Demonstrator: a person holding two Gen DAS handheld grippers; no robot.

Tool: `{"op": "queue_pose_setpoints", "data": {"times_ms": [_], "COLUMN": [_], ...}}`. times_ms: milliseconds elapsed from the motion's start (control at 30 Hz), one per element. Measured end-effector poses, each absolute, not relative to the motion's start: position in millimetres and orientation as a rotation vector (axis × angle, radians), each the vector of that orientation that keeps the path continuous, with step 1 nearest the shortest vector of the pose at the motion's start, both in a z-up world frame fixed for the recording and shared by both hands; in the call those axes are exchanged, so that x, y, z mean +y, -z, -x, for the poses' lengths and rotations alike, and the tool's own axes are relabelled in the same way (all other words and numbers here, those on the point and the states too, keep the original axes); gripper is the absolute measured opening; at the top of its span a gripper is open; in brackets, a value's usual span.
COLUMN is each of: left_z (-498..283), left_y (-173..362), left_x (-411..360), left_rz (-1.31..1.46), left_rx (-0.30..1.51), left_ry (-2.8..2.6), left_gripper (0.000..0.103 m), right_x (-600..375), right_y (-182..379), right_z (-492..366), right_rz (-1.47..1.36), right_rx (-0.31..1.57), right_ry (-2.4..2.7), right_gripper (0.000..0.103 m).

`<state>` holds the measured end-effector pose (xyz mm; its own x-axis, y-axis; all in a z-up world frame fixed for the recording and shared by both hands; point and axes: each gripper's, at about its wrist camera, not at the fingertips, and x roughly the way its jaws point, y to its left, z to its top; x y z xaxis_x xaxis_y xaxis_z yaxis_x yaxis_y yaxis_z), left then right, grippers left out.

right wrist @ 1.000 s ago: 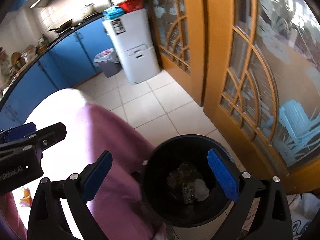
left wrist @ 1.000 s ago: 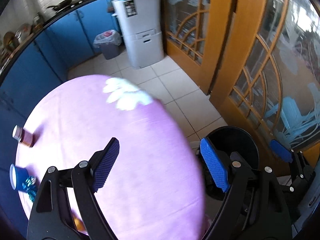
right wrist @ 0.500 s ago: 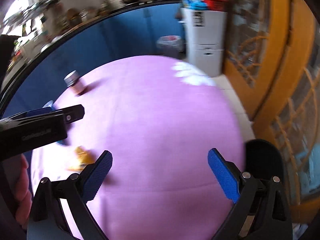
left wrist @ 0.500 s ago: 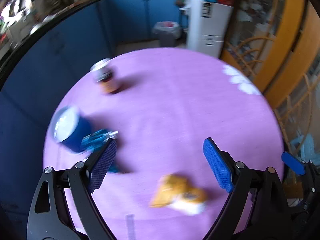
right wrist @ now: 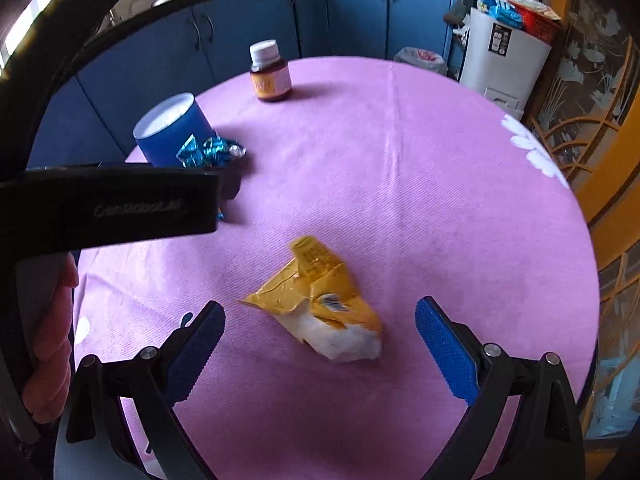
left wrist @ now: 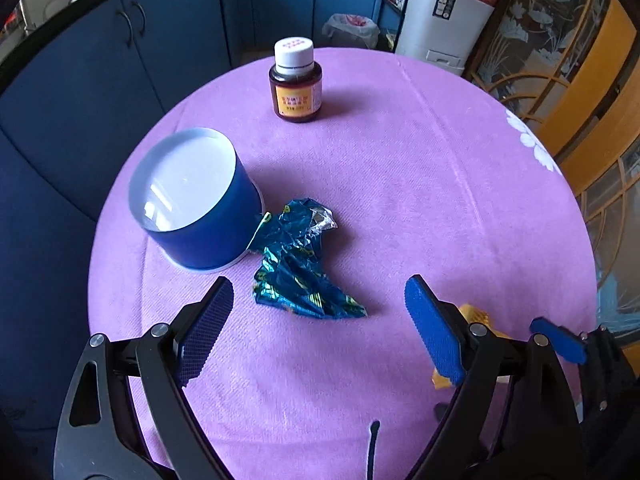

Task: Collect trash
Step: 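Move both tools back over the table, then grasp the blue foil wrapper with the left tool while the right tool grasps the yellow wrapper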

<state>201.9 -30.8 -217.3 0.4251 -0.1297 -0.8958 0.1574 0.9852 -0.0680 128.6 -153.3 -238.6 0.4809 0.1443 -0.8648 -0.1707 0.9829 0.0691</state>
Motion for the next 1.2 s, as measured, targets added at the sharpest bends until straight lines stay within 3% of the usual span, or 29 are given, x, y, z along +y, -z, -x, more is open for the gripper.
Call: {"op": "queue_pose_setpoints", "data": {"times_ms": [67, 100, 133, 233, 400, 767, 1200], "left_z": [-209, -211, -214, -214, -213, -204, -201], "left_y": [225, 228, 233, 236, 231, 210, 181], "left_x": [-29, -27, -25, -21, -18, -24, -93], "left_rz": [-0.021, -0.021, -0.019, -0.031, -0.021, -0.044, -0.122], "left_rx": [1.139, 1.148, 1.161, 1.141, 1.109, 1.028, 0.967], "left_ry": [0.185, 0.181, 0.175, 0.167, 0.147, 0.122, 0.202], "left_gripper": [0.079, 0.074, 0.071, 0.057, 0.039, 0.036, 0.036], "right_x": [-154, -154, -154, -154, -162, -177, -229], "right_y": [240, 241, 243, 240, 231, 212, 194], "right_z": [-130, -131, -133, -137, -144, -146, -133], "right_rz": [0.037, 0.046, 0.059, 0.077, 0.09, 0.064, -0.022], "right_rx": [1.049, 1.05, 1.058, 1.041, 0.989, 0.93, 0.875], "right_ry": [-0.177, -0.168, -0.152, -0.142, -0.078, -0.038, 0.036], "right_gripper": [0.09, 0.078, 0.058, 0.041, 0.04, 0.04, 0.04]}}
